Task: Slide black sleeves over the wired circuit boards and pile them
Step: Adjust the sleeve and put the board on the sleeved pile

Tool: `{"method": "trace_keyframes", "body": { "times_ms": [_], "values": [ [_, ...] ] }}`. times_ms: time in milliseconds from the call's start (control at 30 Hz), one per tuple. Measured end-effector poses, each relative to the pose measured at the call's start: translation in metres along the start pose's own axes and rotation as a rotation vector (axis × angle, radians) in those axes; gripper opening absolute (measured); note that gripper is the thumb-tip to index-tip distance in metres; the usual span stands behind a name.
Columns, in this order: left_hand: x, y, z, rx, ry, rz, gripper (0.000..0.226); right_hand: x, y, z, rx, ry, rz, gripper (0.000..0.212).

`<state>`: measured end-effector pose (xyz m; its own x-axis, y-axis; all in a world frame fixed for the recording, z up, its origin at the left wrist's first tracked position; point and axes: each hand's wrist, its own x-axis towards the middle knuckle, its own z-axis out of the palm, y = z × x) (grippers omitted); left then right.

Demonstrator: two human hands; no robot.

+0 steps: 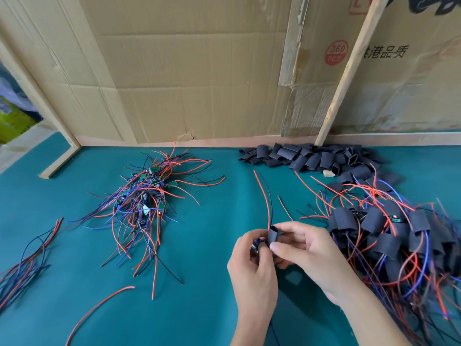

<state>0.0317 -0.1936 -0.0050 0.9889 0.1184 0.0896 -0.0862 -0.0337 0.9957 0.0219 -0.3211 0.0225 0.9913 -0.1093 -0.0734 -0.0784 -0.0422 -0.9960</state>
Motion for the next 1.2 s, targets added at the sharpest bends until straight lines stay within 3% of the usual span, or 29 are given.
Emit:
{"method": "trace_keyframes", "body": {
  "times_ms": [200,400,500,800,1200],
  "values": [
    [-0.001,0.003,-0.001,-0.027,-0.025,0.004,0.029,0.003,0.001,0.0,-0.104,0.081,-0.072,0.026],
    [-0.001,0.001,0.0,-0.041,-0.008,-0.007,0.033,0.032,-0.032,-0.008,0.141,0.34,-0.155,0.016],
    [-0.002,0.001,0.001,-0.039,-0.011,-0.023,0.03,0.058,-0.059,-0.016,0.127,0.417,-0.191,0.022],
    [-0.002,0.002,0.002,-0.052,-0.023,-0.032,0.03,0.091,-0.072,-0.009,-0.024,0.311,-0.088,0.018],
    [-0.002,0.004,0.004,-0.024,-0.026,-0.028,0.031,0.086,-0.073,-0.023,0.259,0.151,-0.054,0.005]
  ]
}}
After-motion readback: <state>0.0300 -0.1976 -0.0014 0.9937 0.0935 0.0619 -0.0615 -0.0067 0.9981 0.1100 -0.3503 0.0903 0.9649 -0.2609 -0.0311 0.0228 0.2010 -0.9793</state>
